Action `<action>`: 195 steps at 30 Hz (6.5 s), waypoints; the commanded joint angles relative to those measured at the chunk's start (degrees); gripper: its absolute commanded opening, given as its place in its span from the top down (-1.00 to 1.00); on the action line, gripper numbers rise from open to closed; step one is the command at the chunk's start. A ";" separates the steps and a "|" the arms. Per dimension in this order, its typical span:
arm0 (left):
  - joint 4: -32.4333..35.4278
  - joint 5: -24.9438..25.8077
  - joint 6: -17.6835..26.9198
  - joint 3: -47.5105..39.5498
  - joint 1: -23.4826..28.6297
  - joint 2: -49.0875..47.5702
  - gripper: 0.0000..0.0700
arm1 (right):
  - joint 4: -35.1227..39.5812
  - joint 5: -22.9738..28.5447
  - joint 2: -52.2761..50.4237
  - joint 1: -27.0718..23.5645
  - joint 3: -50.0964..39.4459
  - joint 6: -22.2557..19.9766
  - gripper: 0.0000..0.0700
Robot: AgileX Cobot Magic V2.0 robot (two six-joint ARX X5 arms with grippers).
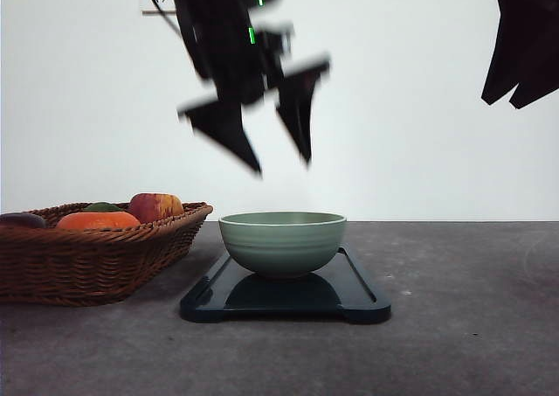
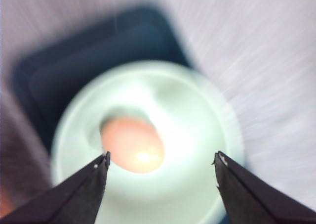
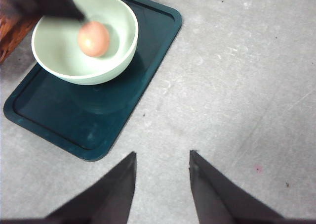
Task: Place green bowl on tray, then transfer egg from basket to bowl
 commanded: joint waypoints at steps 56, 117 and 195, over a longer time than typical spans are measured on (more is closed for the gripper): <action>4.32 -12.39 -2.30 -51.59 -0.66 -62.74 1.00 | -1.70 -2.30 0.37 0.28 0.29 0.79 0.97; 30.24 -11.61 1.98 -93.84 35.38 -107.20 1.00 | 0.52 -2.32 0.37 0.28 0.31 0.79 0.97; 30.16 -11.61 1.98 -93.81 35.36 -107.20 1.00 | 29.44 4.98 -52.81 -20.17 -45.83 -5.28 0.97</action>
